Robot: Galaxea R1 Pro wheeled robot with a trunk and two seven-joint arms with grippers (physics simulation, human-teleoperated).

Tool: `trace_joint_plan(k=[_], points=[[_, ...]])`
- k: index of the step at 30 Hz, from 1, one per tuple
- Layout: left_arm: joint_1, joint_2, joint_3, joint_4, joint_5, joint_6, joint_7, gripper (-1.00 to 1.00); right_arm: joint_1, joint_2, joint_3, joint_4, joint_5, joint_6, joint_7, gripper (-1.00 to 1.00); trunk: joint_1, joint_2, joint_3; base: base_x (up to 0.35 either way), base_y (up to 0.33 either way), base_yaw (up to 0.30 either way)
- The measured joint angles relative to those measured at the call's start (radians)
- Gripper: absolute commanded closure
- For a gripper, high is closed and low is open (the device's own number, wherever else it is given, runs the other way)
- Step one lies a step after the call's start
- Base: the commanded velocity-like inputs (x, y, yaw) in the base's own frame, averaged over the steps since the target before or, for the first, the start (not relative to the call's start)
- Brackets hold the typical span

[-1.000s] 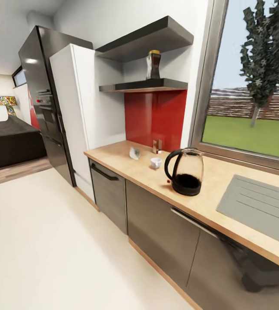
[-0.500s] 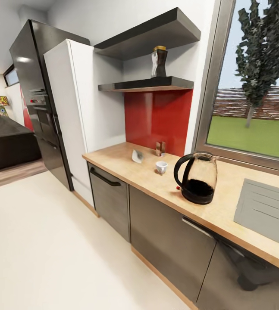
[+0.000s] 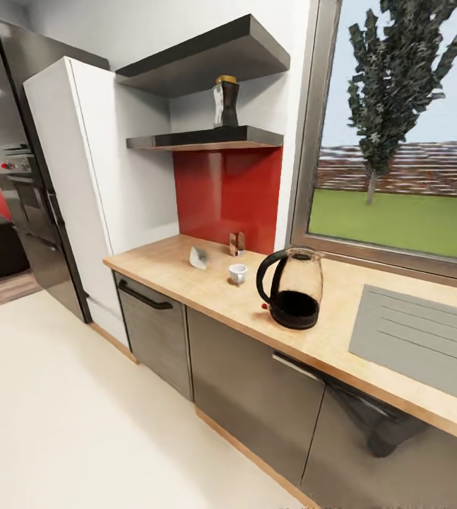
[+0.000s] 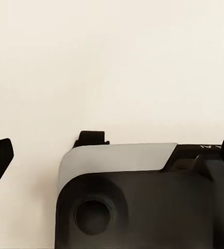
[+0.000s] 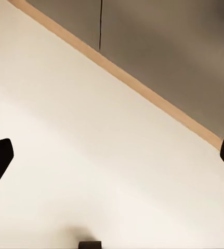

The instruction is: Set up a coffee station on the kitchen countertop: keep the coffee maker on the countertop, move the bottle of coffee from the kitchen shelf to the counter next to the coffee maker, place a paper coffee filter on top of the coffee maker, put the saucer next to the coffee maker with the coffee cup on the saucer, and place the electric kettle next to the coffee maker.

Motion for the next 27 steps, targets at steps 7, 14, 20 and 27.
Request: trace_joint_plan(k=[7, 14, 20, 27], points=[[0.0, 0.0, 0.0, 0.001, 0.0, 0.0, 0.0, -1.0, 0.0, 0.0, 0.0, 0.0, 0.0, 0.0, 0.0, -1.0, 0.0, 0.0, 0.0, 0.127, 0.116, -0.209], [0.0, 0.0, 0.0, 0.001, 0.0, 0.0, 0.0, -1.0, 0.0, 0.0, 0.0, 0.0, 0.0, 0.0, 0.0, -1.0, 0.0, 0.0, 0.0, 0.231, 0.211, -0.029], [0.0, 0.0, 0.0, 0.001, 0.0, 0.0, 0.0, -1.0, 0.001, 0.0, 0.0, 0.0, 0.0, 0.0, 0.0, -1.0, 0.0, 0.0, 0.0, 0.237, 0.219, -0.003], [0.0, 0.0, 0.0, 0.002, 0.0, 0.0, 0.0, -1.0, 0.001, 0.0, 0.0, 0.0, 0.0, 0.0, 0.0, -1.0, 0.0, 0.0, 0.0, 0.123, 0.254, 0.0]])
